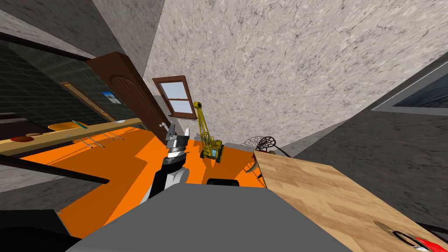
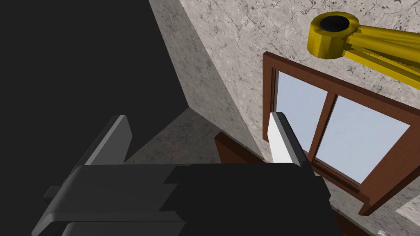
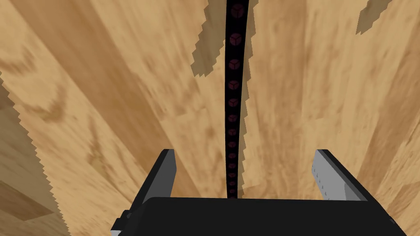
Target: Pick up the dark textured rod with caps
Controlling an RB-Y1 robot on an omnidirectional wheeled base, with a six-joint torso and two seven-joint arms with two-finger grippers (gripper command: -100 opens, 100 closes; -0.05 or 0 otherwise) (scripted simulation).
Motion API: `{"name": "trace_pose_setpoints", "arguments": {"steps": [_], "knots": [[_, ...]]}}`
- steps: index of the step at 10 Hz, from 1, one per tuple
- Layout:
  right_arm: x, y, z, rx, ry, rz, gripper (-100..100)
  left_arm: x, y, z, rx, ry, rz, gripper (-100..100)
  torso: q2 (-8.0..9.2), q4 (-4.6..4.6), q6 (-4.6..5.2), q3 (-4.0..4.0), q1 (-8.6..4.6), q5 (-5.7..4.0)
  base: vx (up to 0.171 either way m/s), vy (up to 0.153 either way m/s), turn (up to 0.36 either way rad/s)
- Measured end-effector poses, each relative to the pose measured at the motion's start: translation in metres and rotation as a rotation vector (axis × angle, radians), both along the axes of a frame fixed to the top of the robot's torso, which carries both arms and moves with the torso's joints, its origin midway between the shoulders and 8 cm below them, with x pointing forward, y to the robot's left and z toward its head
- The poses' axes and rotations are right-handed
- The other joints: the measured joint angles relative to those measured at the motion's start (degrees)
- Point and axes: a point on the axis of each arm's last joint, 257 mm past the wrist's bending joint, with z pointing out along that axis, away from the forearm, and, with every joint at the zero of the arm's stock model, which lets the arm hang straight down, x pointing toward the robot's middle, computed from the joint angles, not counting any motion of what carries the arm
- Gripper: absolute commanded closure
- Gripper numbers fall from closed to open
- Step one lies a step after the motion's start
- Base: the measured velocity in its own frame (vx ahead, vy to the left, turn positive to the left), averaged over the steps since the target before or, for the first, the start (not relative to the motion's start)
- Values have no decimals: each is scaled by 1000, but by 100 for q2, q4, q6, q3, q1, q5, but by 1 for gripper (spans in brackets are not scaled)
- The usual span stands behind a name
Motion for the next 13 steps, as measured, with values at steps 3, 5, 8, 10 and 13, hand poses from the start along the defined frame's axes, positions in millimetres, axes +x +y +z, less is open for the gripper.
{"name": "trace_pose_setpoints", "arguments": {"steps": [3, 5, 8, 10, 13], "knots": [[-20, 4, -4, 26, 63, -35, -100, 0, 0, 0, 0, 0, 0, 0, -2, 0, 4, -1, 10, 2, -4, -30, 67], [-30, 11, -7, 48, 101, -53, -100, 0, 0, 0, 0, 0, 0, 0, -4, -1, 4, -2, 9, 2, 0, -34, 108], [-37, 19, -13, 68, 120, -74, -100, 0, 0, 0, 0, 0, 0, 0, -3, -1, 6, -2, 19, 4, -1, -14, 10], [-39, 24, -23, 67, 118, -73, -100, 0, 0, 0, 0, 0, 0, 0, -2, 0, 6, -1, 8, 1, -3, -41, 5], [-40, 30, -35, 66, 117, -74, 100, 0, 0, 0, 0, 0, 0, 0, -4, -1, 6, -2, 12, 3, 2, -21, 3]]}}
